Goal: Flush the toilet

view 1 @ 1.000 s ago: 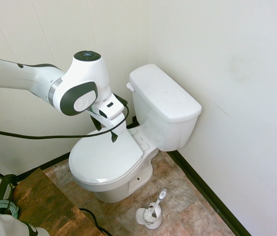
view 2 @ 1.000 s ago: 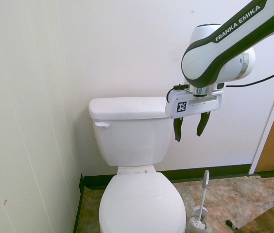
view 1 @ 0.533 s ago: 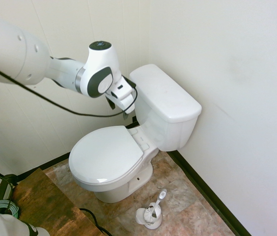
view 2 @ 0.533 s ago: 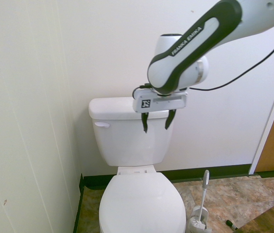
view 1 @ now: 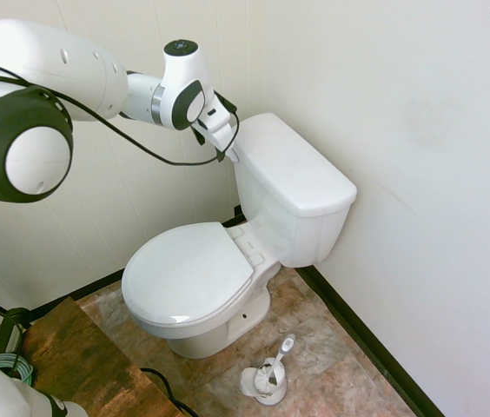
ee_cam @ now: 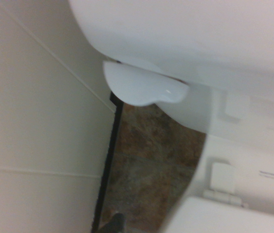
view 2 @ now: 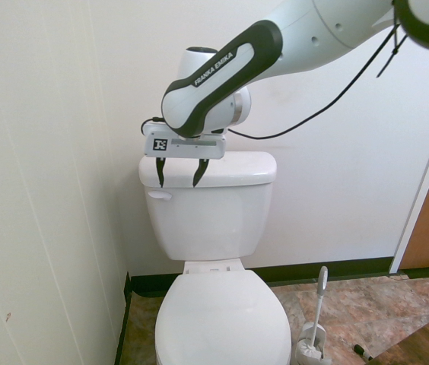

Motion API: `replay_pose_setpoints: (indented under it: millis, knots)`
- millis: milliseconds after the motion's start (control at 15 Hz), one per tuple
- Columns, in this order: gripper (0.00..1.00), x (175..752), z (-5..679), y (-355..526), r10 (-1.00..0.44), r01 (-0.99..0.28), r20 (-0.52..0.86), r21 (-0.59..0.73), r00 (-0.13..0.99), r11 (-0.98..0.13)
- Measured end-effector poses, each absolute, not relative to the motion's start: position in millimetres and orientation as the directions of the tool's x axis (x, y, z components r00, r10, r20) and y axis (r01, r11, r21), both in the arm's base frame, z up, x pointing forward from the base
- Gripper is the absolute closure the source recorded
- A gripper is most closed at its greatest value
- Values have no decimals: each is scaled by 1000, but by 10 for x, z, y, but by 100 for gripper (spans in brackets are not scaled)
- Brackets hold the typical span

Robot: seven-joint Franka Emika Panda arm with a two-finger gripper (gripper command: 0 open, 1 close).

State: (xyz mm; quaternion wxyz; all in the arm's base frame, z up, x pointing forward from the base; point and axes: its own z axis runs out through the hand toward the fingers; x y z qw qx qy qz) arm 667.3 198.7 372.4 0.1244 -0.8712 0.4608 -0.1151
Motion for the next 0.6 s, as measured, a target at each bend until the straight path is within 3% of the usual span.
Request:
replay_pose_setpoints:
  millis: [67, 600]
  knots:
    - [100, 6763, 3701, 2082, -834, -773, 91, -332, 545, -541]
    - [100, 7200, 3488, 2197, -861, -794, 128, -340, 492, -504]
